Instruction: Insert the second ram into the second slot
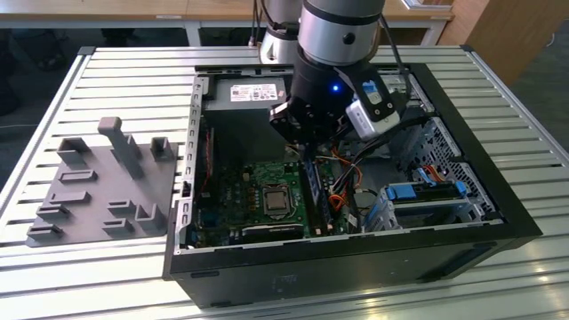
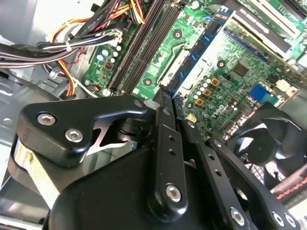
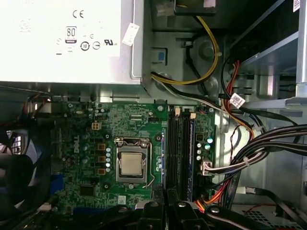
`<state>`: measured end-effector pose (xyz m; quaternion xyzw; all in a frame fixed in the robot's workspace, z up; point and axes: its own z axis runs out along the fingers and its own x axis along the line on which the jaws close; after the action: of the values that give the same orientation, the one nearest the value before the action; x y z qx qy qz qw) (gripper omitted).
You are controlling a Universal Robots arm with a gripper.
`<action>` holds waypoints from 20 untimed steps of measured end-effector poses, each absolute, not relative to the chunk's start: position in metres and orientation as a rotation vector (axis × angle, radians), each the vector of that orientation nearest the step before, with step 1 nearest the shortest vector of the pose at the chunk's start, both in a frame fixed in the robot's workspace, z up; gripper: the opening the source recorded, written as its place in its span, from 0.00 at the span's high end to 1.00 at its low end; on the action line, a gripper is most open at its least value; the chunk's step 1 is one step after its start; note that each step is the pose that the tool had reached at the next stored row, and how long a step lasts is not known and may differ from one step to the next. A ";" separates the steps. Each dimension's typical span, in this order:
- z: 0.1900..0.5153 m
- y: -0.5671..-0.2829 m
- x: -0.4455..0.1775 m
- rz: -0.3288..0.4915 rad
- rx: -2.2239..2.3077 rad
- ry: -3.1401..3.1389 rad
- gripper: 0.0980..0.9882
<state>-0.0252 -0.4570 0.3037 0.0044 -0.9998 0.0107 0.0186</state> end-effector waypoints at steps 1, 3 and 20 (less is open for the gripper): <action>0.302 -0.457 -0.025 0.033 0.011 -3.104 0.96; 0.298 -0.457 -0.023 0.033 0.007 -3.104 0.96; 0.274 -0.457 -0.015 0.031 -0.092 -3.102 0.96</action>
<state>-0.0150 -0.4570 0.2738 -0.0295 -0.9993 0.0101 0.0189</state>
